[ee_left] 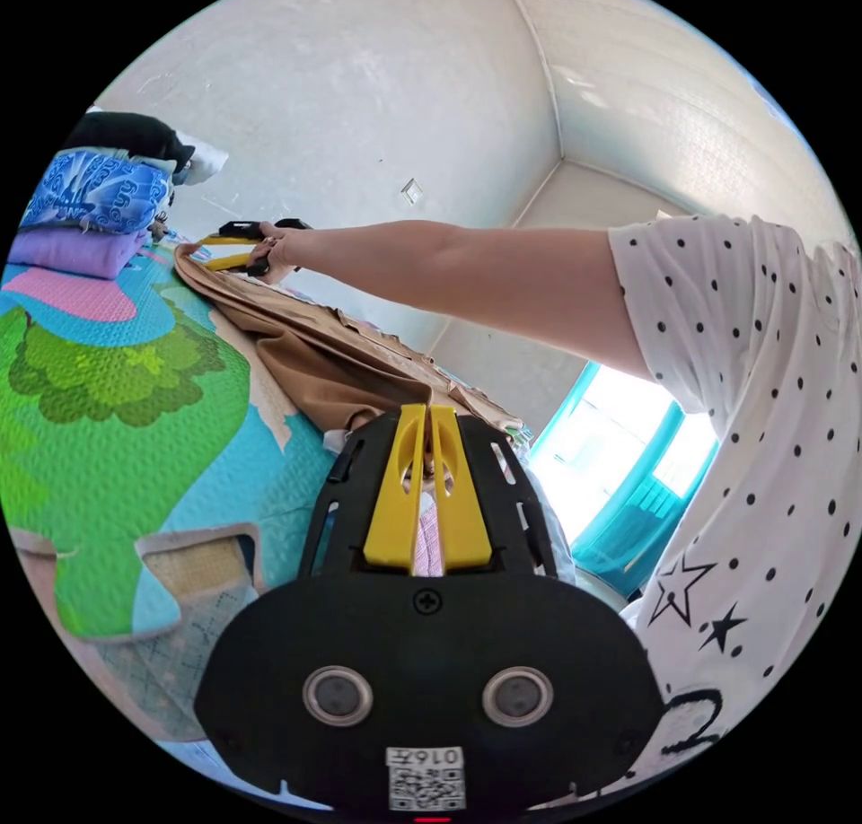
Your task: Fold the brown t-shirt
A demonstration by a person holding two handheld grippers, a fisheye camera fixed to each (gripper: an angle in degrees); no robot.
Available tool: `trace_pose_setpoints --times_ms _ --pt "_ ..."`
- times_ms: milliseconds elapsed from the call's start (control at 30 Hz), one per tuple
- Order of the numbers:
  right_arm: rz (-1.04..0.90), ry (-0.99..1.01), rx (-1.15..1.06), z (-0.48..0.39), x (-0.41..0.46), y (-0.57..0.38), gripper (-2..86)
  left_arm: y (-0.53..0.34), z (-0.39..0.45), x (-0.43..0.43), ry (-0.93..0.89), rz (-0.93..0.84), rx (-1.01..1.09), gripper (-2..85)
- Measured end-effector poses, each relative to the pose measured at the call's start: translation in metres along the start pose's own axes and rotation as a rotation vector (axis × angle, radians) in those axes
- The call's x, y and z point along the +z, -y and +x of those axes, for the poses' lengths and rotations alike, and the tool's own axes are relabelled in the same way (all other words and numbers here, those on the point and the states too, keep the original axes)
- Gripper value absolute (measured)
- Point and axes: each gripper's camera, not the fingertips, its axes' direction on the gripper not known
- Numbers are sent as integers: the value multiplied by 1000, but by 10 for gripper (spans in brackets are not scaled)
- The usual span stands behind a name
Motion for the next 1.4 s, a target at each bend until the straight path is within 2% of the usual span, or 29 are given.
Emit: trace_pose_setpoints --times_ms 267,467,633,733,833,967,1200,1400 --pt "-12 -100 -76 -69 36 4 77 -2 -10 -12 -2 0 -1 -10" --pt "-56 -272 -171 -144 78 12 80 -2 -18 -22 -4 0 -2 -10" --pt "-173 -665 -303 -214 142 9 90 -1 -25 -32 -5 0 -2 -10" --pt "-215 -847 -369 -241 176 2 91 0 -29 -38 -5 0 -1 -10" --pt "-241 -944 -409 -262 197 -2 91 2 -33 -45 -5 -1 -1 -10" --pt "-276 -1001 -425 -275 209 -4 77 5 -39 -55 -5 -1 2 -10" --pt "-261 -968 -397 -266 193 -3 25 12 -48 -73 -18 0 -3 -10" --pt "-227 -791 -351 -232 144 -1 3 22 -55 -90 -21 -1 -8 -10"
